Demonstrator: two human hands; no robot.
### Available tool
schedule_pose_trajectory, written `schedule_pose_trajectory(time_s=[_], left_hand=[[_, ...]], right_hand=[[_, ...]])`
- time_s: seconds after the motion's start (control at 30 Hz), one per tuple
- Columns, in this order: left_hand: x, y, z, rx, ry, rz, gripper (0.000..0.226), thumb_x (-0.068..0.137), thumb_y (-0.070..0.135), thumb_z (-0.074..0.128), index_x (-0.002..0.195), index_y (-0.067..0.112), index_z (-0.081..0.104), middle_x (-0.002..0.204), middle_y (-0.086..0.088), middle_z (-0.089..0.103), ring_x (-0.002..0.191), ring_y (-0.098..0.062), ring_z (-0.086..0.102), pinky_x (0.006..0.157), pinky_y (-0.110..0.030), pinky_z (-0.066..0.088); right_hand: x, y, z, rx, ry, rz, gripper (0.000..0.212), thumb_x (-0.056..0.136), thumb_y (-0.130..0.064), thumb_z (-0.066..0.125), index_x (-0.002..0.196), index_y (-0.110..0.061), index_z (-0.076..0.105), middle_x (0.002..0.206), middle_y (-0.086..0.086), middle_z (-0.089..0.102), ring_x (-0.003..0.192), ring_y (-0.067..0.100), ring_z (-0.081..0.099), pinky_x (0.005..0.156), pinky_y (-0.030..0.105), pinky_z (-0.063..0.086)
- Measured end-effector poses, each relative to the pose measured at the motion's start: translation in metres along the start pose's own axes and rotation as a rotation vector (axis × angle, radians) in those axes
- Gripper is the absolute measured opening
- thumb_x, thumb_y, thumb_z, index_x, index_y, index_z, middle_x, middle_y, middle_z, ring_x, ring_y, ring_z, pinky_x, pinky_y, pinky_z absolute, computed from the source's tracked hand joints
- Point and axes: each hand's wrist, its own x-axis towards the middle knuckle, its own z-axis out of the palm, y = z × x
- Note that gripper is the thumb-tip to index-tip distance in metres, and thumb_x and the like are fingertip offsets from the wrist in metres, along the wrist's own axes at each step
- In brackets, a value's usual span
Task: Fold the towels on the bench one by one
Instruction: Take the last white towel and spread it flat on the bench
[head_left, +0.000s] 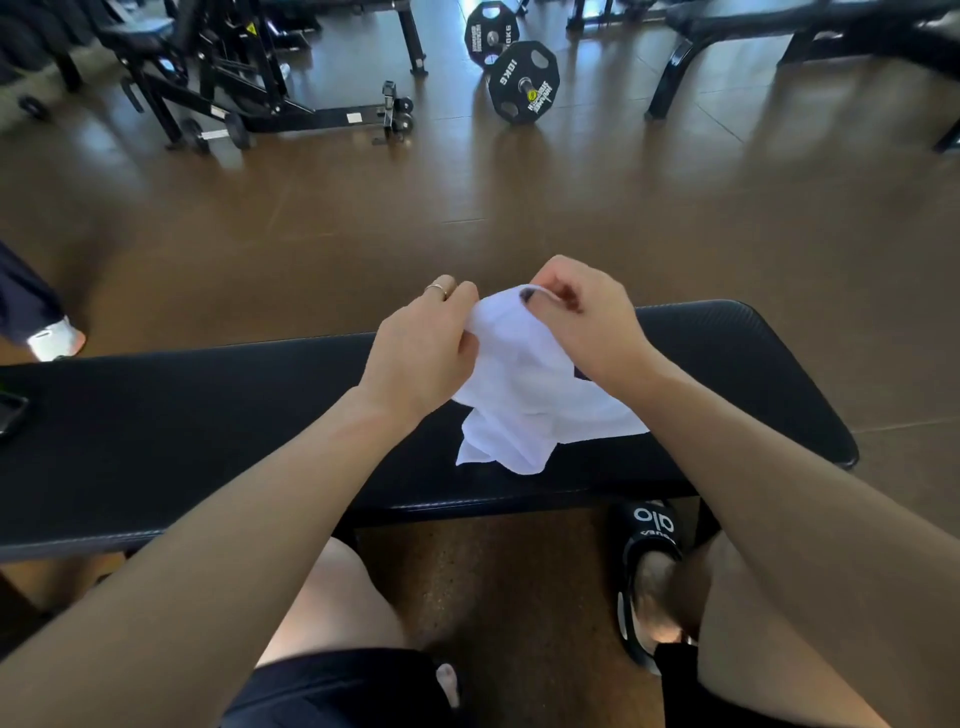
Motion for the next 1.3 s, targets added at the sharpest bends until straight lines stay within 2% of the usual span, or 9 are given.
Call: schedule_pose_trajectory(time_s=[0.17, 0.33, 0.5, 0.63, 0.77, 0.97, 1.17, 1.23, 1.3], left_hand=[[0.009, -0.007, -0.008, -0.202, 0.114, -0.206, 0.008, 0.099, 0.018, 0.048, 0.103, 0.011, 0.045, 0.085, -0.001, 0.053, 0.074, -0.028, 0.051, 0.059, -0.036, 0.037], [0.018, -0.015, -0.023, -0.093, 0.171, -0.148, 0.006, 0.098, 0.011, 0.042, 0.104, 0.008, 0.043, 0.086, -0.005, 0.051, 0.070, -0.031, 0.048, 0.059, -0.039, 0.038], [0.012, -0.039, -0.033, 0.151, 0.107, -0.107, 0.024, 0.085, -0.008, 0.048, 0.102, 0.008, 0.042, 0.096, -0.008, 0.045, 0.068, -0.031, 0.040, 0.055, -0.041, 0.035], [0.001, -0.061, -0.030, 0.055, 0.124, -0.246, 0.017, 0.092, -0.006, 0.042, 0.103, 0.007, 0.043, 0.097, -0.011, 0.051, 0.070, -0.038, 0.053, 0.060, -0.046, 0.043], [0.006, -0.067, -0.032, -0.057, 0.133, -0.364, 0.006, 0.104, 0.011, 0.036, 0.105, 0.008, 0.041, 0.090, -0.011, 0.054, 0.077, -0.039, 0.054, 0.065, -0.045, 0.043], [0.046, -0.073, -0.074, 0.283, 0.218, -0.194, 0.029, 0.109, 0.036, 0.033, 0.109, 0.010, 0.044, 0.087, -0.013, 0.055, 0.078, -0.043, 0.060, 0.063, -0.042, 0.034], [0.072, -0.081, -0.142, 0.404, 0.534, -0.075, 0.042, 0.108, 0.042, 0.032, 0.113, 0.004, 0.048, 0.102, -0.025, 0.063, 0.084, -0.047, 0.062, 0.062, -0.045, 0.032], [0.060, -0.092, -0.137, 0.401, 0.548, -0.015, 0.040, 0.107, 0.042, 0.032, 0.108, 0.006, 0.049, 0.097, -0.023, 0.063, 0.078, -0.045, 0.063, 0.059, -0.044, 0.035], [0.037, -0.106, -0.116, 0.428, 0.463, 0.149, 0.029, 0.105, 0.039, 0.039, 0.099, 0.011, 0.046, 0.082, -0.019, 0.062, 0.063, -0.040, 0.063, 0.049, -0.039, 0.037]], right_hand=[[-0.003, -0.005, -0.005, -0.078, 0.100, -0.156, 0.016, 0.100, -0.013, 0.049, 0.085, -0.008, 0.051, 0.068, -0.006, 0.047, 0.061, 0.006, 0.038, 0.055, 0.015, 0.032], [-0.002, -0.001, -0.009, -0.330, 0.125, -0.264, 0.014, 0.098, -0.023, 0.048, 0.085, -0.018, 0.051, 0.076, -0.004, 0.054, 0.070, 0.019, 0.050, 0.063, 0.042, 0.046], [-0.002, -0.003, -0.016, -0.641, 0.067, -0.277, 0.026, 0.089, -0.049, 0.060, 0.083, -0.024, 0.053, 0.074, -0.008, 0.056, 0.066, 0.017, 0.052, 0.061, 0.032, 0.043], [-0.002, 0.008, -0.018, -0.823, -0.013, -0.264, 0.026, 0.097, -0.039, 0.054, 0.080, -0.020, 0.050, 0.061, -0.005, 0.049, 0.061, 0.026, 0.051, 0.055, 0.032, 0.035], [0.012, 0.013, -0.018, -1.019, -0.018, -0.179, 0.015, 0.099, -0.025, 0.049, 0.090, -0.014, 0.053, 0.063, 0.001, 0.049, 0.060, 0.030, 0.050, 0.054, 0.031, 0.029], [0.061, -0.021, -0.042, -1.125, 0.072, -0.122, 0.011, 0.101, -0.020, 0.044, 0.107, -0.013, 0.050, 0.095, 0.015, 0.067, 0.087, 0.040, 0.065, 0.067, 0.036, 0.034], [0.072, -0.066, -0.079, -0.998, 0.415, -0.399, 0.020, 0.098, -0.013, 0.047, 0.114, -0.007, 0.057, 0.087, 0.024, 0.063, 0.072, 0.045, 0.062, 0.060, 0.040, 0.038], [0.060, -0.056, -0.080, -1.010, 0.340, -0.369, 0.019, 0.096, -0.014, 0.050, 0.112, -0.007, 0.058, 0.090, 0.024, 0.064, 0.075, 0.046, 0.062, 0.061, 0.038, 0.033], [0.044, -0.031, -0.076, -1.096, 0.138, -0.297, 0.017, 0.095, -0.020, 0.052, 0.109, -0.011, 0.057, 0.096, 0.020, 0.067, 0.084, 0.043, 0.065, 0.063, 0.037, 0.034]])
